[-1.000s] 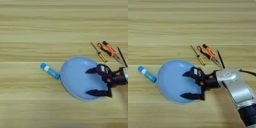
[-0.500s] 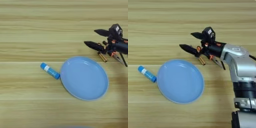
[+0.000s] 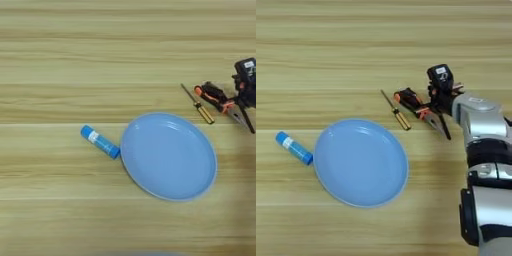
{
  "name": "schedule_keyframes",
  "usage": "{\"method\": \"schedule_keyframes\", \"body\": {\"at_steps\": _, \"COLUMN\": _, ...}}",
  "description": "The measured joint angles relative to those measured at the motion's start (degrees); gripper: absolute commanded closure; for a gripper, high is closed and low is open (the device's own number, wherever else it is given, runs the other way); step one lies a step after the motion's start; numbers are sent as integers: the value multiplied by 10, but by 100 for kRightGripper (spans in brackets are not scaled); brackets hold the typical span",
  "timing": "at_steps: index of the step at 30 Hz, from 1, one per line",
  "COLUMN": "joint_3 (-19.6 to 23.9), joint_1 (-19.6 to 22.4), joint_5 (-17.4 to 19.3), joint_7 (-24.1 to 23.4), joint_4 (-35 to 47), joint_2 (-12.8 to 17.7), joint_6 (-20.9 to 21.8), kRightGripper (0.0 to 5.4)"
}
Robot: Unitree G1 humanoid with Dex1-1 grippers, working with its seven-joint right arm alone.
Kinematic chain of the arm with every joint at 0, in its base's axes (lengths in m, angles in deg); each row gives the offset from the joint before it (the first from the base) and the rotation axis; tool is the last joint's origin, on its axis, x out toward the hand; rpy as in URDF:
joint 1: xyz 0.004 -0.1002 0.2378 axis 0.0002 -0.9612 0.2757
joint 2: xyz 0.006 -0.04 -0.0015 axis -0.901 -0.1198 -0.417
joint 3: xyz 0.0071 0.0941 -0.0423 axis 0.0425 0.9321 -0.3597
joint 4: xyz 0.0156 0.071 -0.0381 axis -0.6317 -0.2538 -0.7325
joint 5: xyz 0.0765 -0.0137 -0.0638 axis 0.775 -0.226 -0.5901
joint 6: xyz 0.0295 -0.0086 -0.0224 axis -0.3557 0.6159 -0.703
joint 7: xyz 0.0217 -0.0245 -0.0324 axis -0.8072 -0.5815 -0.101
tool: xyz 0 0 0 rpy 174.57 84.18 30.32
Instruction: Move the objects on the table
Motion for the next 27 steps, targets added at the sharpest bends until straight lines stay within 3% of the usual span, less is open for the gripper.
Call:
{"method": "schedule_keyframes", "body": {"at_steps": 12, "joint_3": -11, "joint_1": 38, "joint_5": -36, "joint_7": -7, "joint_4": -152, "joint_2": 0, "joint_6": 77, "kRightGripper": 4}}
{"method": "schedule_keyframes", "body": {"at_steps": 21, "joint_3": -18, "joint_1": 48, "joint_5": -51, "joint_7": -10, "joint_4": -219, "joint_2": 0, "joint_6": 113, "kRightGripper": 4}}
{"method": "schedule_keyframes", "body": {"at_steps": 27, "joint_3": -24, "joint_1": 57, "joint_5": -61, "joint_7": -10, "joint_4": -243, "joint_2": 0, "joint_6": 134, "kRightGripper": 71}}
